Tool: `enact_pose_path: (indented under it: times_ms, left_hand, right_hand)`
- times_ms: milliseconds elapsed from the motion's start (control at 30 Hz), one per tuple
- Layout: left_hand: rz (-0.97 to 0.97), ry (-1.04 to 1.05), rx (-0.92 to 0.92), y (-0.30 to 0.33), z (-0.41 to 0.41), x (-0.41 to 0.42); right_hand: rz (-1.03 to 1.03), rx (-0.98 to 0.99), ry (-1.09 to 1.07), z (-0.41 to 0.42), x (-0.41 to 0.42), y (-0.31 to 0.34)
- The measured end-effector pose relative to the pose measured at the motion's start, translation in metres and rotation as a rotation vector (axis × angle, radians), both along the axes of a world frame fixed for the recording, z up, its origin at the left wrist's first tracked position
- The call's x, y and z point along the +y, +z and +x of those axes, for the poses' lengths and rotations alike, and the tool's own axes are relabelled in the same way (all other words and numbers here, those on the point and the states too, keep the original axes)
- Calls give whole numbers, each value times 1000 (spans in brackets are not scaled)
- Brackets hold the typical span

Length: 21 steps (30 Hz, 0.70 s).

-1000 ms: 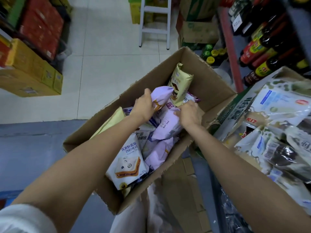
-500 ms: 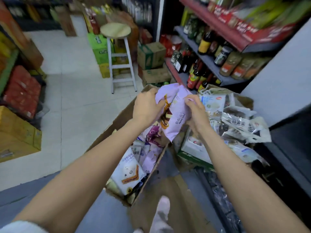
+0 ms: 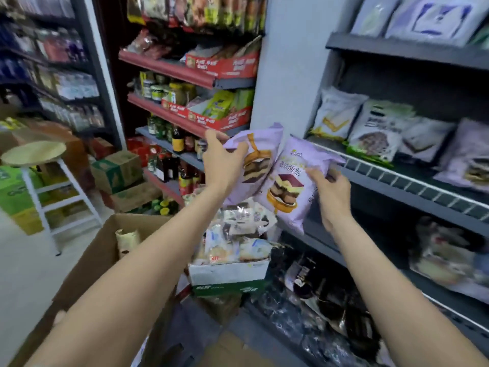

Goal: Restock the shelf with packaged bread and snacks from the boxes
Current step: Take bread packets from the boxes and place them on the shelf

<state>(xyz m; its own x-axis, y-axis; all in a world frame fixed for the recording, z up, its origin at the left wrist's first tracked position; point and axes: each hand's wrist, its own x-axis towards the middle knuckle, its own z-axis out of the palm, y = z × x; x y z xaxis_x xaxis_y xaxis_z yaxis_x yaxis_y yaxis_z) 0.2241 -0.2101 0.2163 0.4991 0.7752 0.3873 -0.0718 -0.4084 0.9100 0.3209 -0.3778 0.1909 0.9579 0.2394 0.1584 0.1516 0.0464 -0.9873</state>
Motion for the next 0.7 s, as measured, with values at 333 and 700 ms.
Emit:
enact_pose_path:
  times_ms: [333,700]
  left_hand:
    - [-261,-201,-78,46,158,-192]
    - [-368,-272,35,82,295,-339]
  right_hand:
    - [158,124,-267,122,-205,55]
    - [111,110,-232,212,-377,102]
